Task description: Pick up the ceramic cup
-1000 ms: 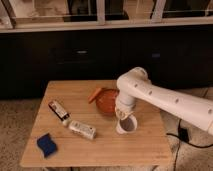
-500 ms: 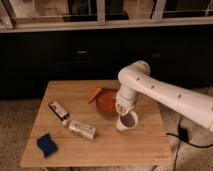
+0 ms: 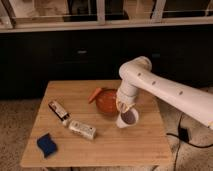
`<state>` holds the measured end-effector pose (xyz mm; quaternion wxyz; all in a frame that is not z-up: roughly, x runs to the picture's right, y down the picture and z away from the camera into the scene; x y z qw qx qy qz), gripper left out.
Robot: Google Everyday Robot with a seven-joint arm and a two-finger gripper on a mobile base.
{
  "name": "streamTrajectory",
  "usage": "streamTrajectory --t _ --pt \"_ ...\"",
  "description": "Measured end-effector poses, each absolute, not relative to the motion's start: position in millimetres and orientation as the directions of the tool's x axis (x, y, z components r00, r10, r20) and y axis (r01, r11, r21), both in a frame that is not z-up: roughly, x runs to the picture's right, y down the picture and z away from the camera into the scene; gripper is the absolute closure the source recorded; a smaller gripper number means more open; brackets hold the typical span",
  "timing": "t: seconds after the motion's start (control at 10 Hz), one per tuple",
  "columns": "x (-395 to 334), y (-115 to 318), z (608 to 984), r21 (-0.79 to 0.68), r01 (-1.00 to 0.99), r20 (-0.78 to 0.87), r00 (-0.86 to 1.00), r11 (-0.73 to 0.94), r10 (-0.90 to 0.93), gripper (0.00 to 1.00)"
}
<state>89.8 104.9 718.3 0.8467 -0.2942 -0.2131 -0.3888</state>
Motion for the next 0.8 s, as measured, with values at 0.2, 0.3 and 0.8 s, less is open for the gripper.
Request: streamTrajectory --t 0.2,0.3,0.8 --pt "90.7 99.6 714.6 -0.328 0.785 0.59 0.604 0.525 -0.535 0.98" --pt "89.8 97.9 714.1 -0.325 0.787 0.591 0.602 0.525 -0.537 0.98" --pt "89.6 88.4 708.3 -0.313 0.793 0.59 0.594 0.523 -0.547 0.98"
